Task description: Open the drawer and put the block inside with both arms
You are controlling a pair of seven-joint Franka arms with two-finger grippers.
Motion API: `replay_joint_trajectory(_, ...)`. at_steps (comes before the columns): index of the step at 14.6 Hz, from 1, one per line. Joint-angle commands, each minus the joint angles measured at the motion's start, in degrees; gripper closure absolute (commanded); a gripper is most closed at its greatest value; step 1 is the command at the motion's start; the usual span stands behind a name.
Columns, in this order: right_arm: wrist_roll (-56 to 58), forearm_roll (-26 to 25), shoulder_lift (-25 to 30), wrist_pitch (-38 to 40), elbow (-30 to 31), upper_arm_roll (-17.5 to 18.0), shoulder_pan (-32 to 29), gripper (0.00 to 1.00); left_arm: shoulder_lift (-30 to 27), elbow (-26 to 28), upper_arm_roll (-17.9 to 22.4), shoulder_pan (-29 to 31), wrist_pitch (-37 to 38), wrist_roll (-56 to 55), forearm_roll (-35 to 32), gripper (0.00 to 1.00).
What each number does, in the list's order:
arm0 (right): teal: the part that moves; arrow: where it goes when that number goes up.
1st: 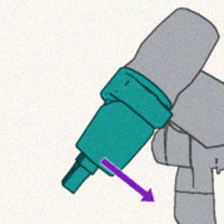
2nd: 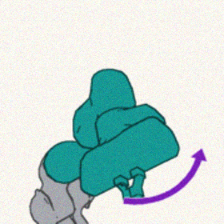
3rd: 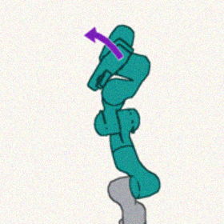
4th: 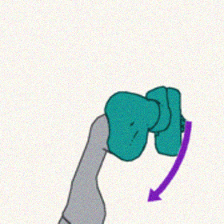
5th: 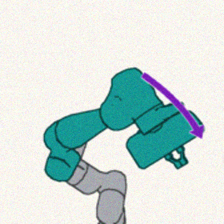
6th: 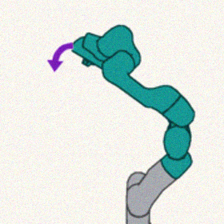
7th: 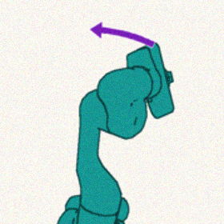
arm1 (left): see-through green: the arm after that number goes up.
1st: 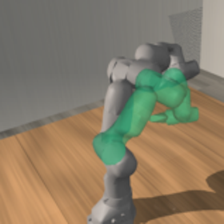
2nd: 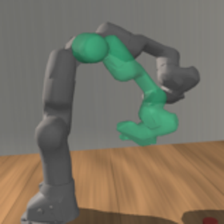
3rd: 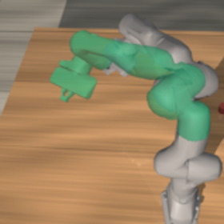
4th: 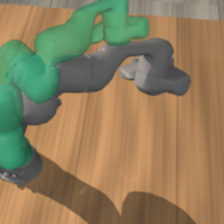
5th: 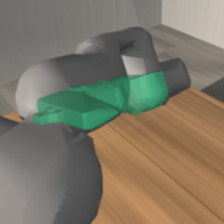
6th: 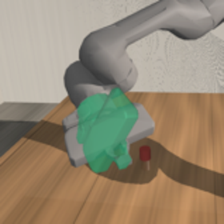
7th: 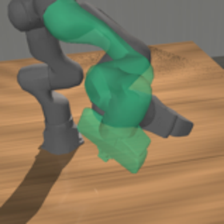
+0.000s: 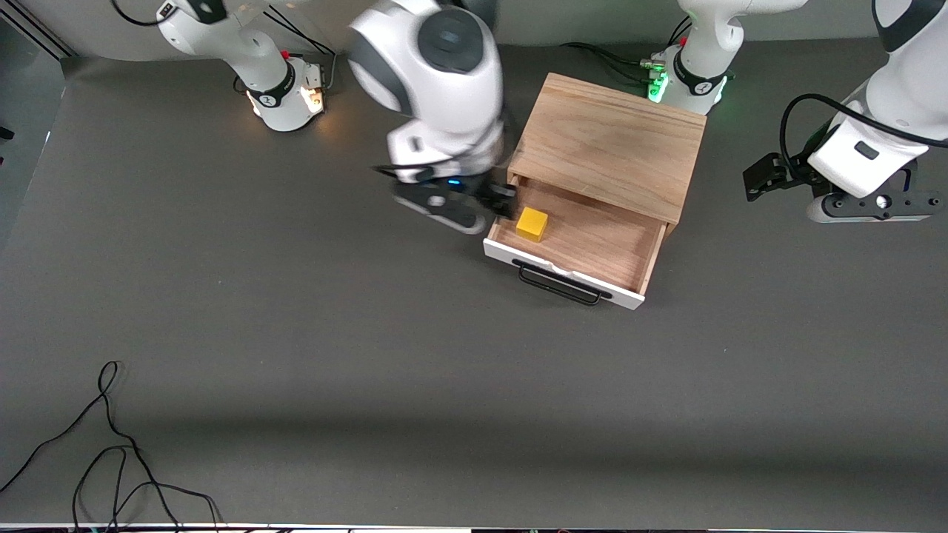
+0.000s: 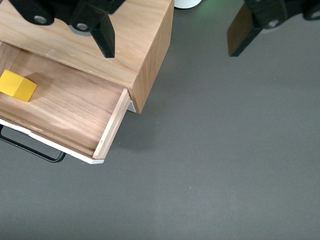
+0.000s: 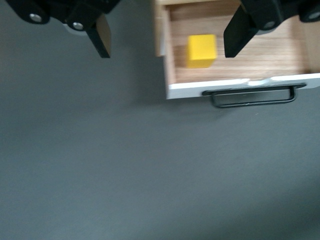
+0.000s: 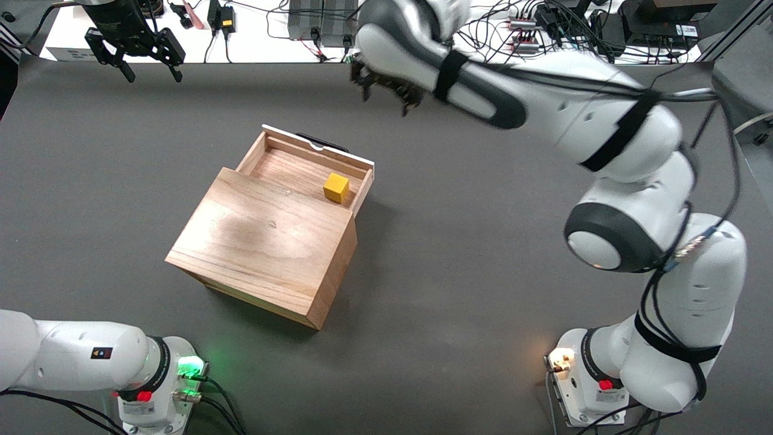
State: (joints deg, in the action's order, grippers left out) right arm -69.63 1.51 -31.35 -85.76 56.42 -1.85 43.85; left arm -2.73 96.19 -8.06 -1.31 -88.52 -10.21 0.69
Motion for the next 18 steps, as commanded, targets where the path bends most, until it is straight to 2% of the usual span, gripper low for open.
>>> replay_joint_trajectory(1, 9.4, -0.5, 8.6, 2.3, 8.0, -0.5, -4.6, 0.0, -0.4, 0.1, -0.2, 0.3, 0.6, 0.7, -0.6, 0.0)
replay_joint_trajectory(5, 29.4, 0.0, 20.0, 1.7, 20.1, -0.9, -16.5, 0.0, -0.4, 0.1, -0.2, 0.3, 0.6, 0.7, -0.6, 0.0)
replay_joint_trajectory(9, 47.0, 0.1, 27.2, 1.7, 26.4, -0.9, -27.7, 0.0, -0.4, 0.1, -0.2, 0.3, 0.7, 0.7, -0.6, 0.0)
replay_joint_trajectory(15, 66.0, -0.5, 28.5, 1.5, 27.7, -1.1, -39.8, 0.0, -0.4, 0.1, -0.2, 0.3, 0.9, 0.8, -0.6, 0.0)
replay_joint_trajectory(16, 67.6, -0.5, 28.5, 1.5, 27.7, -1.1, -40.8, 0.0, -0.4, 0.1, -0.2, 0.3, 1.0, 0.7, -0.6, 0.0)
replay_joint_trajectory(18, 69.6, -0.5, 28.2, 1.5, 27.8, -3.3, -41.1, 0.0, -0.4, 0.1, -0.2, 0.3, 0.9, 0.7, -0.6, 0.0)
